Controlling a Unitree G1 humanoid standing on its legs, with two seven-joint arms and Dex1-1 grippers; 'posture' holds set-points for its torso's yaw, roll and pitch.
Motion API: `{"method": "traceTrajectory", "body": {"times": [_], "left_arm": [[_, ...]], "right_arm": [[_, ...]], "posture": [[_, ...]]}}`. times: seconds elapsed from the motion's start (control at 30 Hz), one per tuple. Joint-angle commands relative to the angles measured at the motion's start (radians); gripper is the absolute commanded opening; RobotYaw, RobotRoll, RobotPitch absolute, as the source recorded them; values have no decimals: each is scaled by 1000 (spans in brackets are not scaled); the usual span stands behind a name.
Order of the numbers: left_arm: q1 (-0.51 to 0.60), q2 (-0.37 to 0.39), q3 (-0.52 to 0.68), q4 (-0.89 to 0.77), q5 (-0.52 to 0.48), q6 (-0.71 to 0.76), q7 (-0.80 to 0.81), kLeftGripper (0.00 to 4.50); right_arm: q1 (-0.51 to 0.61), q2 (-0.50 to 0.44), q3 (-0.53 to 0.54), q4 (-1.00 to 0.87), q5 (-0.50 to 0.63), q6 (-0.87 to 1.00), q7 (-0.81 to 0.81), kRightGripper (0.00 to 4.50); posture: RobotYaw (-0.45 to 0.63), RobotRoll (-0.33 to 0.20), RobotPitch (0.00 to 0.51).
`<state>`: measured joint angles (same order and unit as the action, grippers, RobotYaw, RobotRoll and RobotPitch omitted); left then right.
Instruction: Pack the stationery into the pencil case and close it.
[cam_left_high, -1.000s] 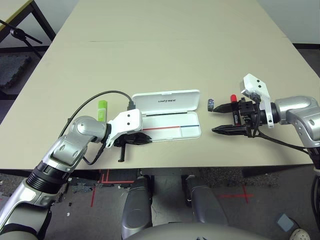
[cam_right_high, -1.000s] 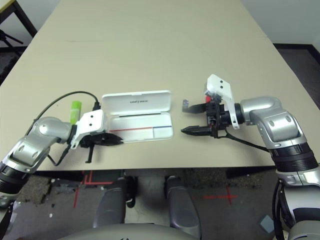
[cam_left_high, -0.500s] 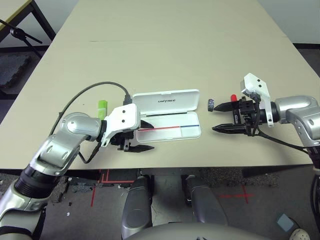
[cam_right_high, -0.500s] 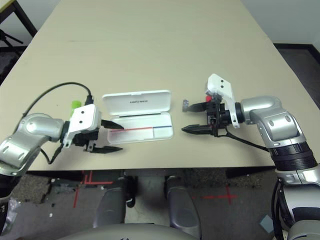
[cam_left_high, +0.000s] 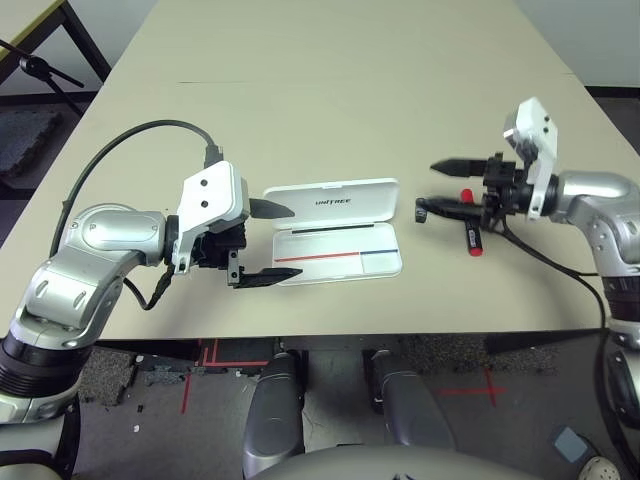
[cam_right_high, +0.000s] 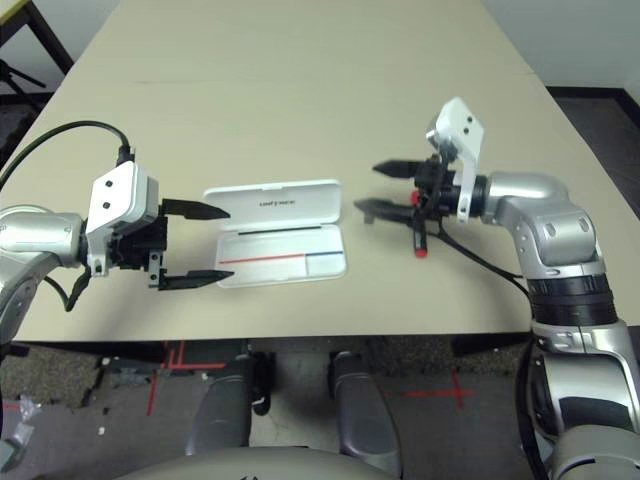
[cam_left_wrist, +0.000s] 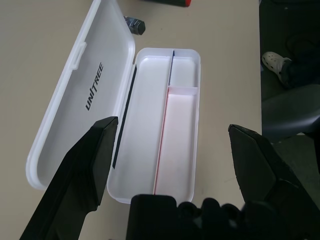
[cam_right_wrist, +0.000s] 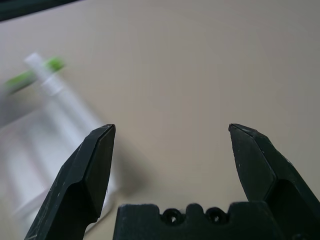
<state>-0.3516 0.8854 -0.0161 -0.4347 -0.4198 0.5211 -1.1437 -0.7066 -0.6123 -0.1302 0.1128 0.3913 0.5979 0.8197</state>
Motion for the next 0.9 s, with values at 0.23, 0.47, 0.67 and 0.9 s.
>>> {"method": "traceTrajectory", "body": {"times": [0.23,0.47,0.67,0.9], "left_arm": [[-7,2,-33,42,31,-41,1,4456],[-13,0,-48,54,43,-52,2,4456],[-4,5,-53,48,48,-54,3,4456],[6,6,-62,41,56,-54,4,4456]], "right_arm": [[-128,18,-46,35,-79,431,-416,4500],[-52,11,-5,-7,-87,598,-457,4500],[23,7,20,-76,-59,700,-434,4500],[86,-2,12,-177,-32,847,-427,4500]], "posture": [[-59,0,210],[-57,0,215],[-55,0,220],[-54,0,228]]}}
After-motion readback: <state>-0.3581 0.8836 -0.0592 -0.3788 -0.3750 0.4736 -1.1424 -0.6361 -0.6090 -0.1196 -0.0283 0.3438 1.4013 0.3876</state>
